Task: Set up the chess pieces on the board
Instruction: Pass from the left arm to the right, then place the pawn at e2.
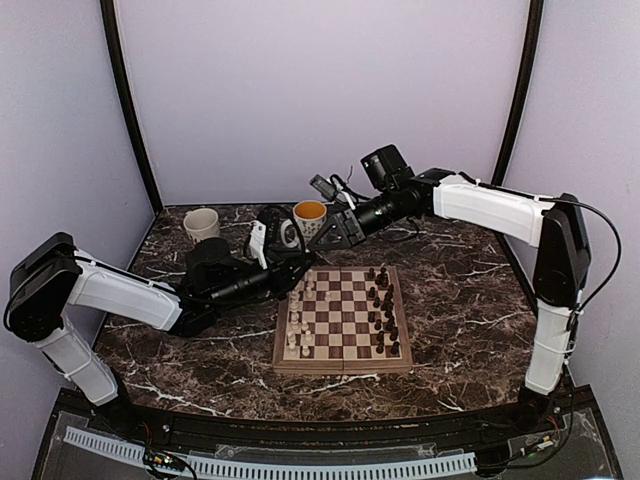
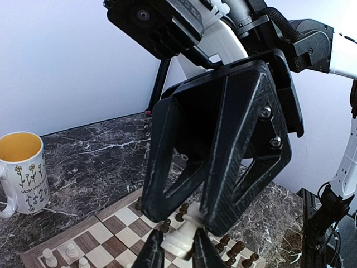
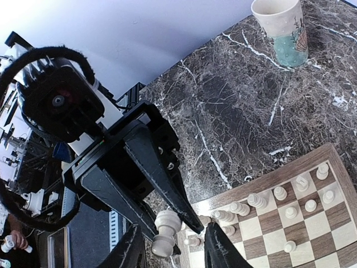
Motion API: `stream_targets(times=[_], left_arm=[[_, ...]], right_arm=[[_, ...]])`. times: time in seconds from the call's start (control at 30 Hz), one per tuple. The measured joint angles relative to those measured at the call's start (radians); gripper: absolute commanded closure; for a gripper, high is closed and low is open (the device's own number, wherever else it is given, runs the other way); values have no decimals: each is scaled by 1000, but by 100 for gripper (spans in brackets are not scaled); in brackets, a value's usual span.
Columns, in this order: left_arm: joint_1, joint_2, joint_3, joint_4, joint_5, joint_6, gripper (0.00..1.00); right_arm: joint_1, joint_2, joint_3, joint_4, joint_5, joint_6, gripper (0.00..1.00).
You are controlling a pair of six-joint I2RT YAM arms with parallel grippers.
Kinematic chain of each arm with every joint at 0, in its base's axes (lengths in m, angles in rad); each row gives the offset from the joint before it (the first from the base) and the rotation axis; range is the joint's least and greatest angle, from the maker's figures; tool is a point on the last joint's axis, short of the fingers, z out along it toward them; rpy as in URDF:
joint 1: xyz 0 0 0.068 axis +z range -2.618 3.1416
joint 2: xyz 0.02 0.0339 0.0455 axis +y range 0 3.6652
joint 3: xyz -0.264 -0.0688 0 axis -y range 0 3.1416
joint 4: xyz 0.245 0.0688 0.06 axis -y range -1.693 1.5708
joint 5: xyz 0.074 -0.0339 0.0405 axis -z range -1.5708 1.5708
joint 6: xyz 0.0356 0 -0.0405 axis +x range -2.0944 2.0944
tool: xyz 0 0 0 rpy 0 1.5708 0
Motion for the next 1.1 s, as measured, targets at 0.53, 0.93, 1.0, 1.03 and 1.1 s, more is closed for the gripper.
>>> stream_targets(times=[0.53, 0.93, 1.0, 1.03, 1.1], left_arm=[[0, 0, 0, 0, -5, 9, 57], [14, -290, 33, -437, -73, 197, 43], [39, -340, 61, -518, -103, 225, 42], [59, -359, 74, -552, -120, 237, 42], [100, -381, 94, -593, -157, 257, 42]], right_arm=[[8, 6, 2, 12, -18, -1, 86], [7, 7, 37, -87, 198, -165, 87], [8, 7, 30, -94, 235, -193, 87], [9, 7, 24, -95, 249, -206, 87], [13, 7, 7, -100, 275, -236, 87]])
